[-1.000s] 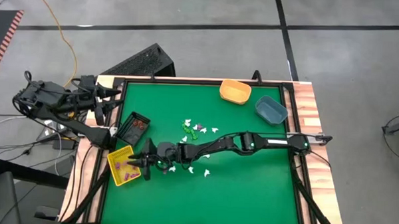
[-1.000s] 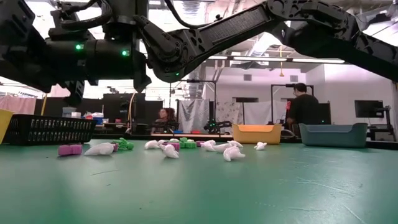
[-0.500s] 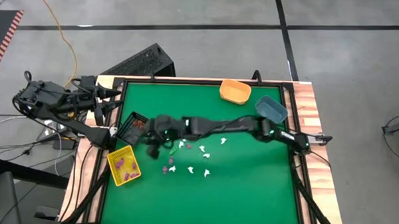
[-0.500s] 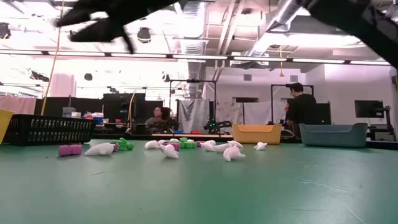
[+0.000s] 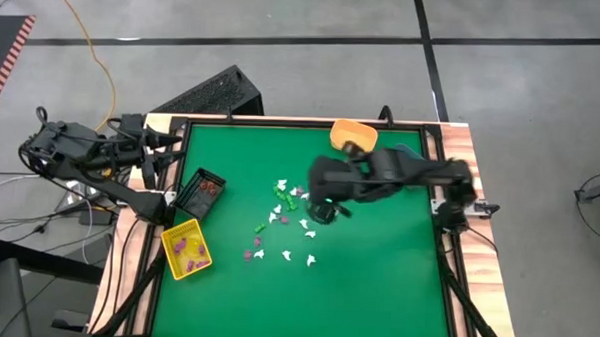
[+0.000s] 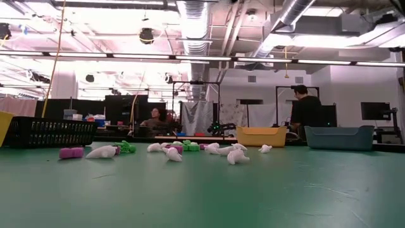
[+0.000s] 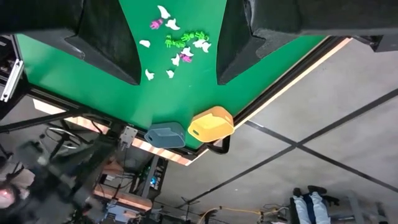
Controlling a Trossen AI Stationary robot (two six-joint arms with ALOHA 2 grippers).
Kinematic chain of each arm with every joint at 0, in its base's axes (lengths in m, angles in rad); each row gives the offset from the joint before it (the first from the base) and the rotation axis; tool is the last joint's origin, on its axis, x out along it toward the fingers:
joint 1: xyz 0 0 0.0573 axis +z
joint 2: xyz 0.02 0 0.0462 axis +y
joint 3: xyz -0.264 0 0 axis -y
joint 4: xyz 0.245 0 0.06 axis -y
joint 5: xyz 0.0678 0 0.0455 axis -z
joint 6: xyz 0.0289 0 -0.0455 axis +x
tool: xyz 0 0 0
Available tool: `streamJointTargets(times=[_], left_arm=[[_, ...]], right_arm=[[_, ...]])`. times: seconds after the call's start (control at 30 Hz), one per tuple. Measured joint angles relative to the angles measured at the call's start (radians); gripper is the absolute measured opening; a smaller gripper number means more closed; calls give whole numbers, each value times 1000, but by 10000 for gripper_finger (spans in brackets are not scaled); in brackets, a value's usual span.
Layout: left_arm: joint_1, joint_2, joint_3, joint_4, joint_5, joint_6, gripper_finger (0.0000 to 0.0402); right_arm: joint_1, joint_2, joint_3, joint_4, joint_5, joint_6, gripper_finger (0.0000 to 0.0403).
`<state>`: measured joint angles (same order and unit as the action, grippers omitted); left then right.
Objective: Sort Halloween decoration
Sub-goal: Put the pink skeleton toy into the yellow bin
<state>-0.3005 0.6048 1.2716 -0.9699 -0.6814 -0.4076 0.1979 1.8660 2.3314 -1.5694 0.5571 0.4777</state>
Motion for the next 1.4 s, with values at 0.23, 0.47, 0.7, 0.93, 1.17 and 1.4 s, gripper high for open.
streamJointTargets(times=[0.23, 0.47, 0.7, 0.93, 1.17, 1.4], left_arm=[[0, 1, 0, 1, -13, -6, 199], [0, 2, 0, 0, -22, -5, 199], [0, 1, 0, -1, -22, 4, 199], [0, 2, 0, -5, -28, 11, 199], [0, 2, 0, -5, -39, 3, 199], [0, 1, 0, -5, -38, -6, 199]], right_arm=[[135, -102, -329, 4, 151, 305, 107], [171, -143, -749, 384, 200, 522, 107], [98, -141, -1042, 1030, 255, 516, 107], [-72, -129, -1135, 1272, 145, 494, 107], [-229, -123, -1134, 1346, -122, 523, 118], [-255, -87, -1123, 1352, -191, 603, 123]])
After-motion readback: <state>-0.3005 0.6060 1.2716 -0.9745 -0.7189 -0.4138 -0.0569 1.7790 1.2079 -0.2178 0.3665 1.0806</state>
